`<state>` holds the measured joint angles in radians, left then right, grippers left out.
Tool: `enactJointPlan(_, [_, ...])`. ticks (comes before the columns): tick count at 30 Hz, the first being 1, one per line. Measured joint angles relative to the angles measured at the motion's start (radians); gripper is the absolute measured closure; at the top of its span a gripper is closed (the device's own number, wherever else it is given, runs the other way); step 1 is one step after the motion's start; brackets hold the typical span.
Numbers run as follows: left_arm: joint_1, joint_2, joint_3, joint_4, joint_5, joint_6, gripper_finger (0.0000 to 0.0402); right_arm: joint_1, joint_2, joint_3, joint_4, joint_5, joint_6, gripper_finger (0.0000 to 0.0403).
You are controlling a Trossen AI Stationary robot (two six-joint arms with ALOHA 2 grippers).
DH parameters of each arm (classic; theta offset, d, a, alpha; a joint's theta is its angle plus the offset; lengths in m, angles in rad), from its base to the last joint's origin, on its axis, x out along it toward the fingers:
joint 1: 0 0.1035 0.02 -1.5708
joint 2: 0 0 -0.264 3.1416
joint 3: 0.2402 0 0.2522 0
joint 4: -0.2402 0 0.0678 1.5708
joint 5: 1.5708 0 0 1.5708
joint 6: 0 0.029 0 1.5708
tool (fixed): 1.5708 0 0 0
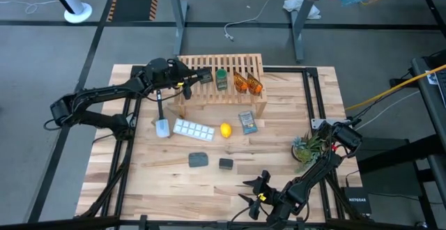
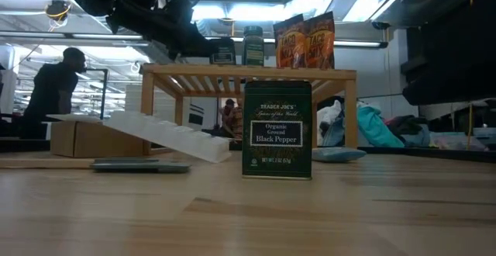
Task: Shelf spices
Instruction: Put the left green seasoning container on the shelf, then put the green seasoning container on the shelf
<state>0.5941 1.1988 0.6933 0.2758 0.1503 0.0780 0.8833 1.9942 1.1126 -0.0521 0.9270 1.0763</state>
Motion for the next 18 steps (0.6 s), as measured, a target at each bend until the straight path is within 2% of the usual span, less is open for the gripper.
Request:
enactJointPlan(4, [0.000,0.001,0.000,-0.002,0.005,0.000,0.0299,0.000,0.000,0.000,0.000,0.000,0.000,0.0152])
enactJointPlan(9, [0.000,0.001,0.000,0.000,0.008,-0.012,0.0229,0.000,0.000,0.000,0.000,0.000,0.000,0.0152])
enactJointPlan(12, [0.000,0.001,0.000,0.001,0.007,-0.012,0.0203,0.000,0.000,0.000,0.000,0.000,0.000,0.0152])
enactJointPlan(18, [0.000,0.000,0.000,0.015,0.007,-0.012,0.0194,0.000,0.000,0.000,-0.001,0.000,0.000,0.0152])
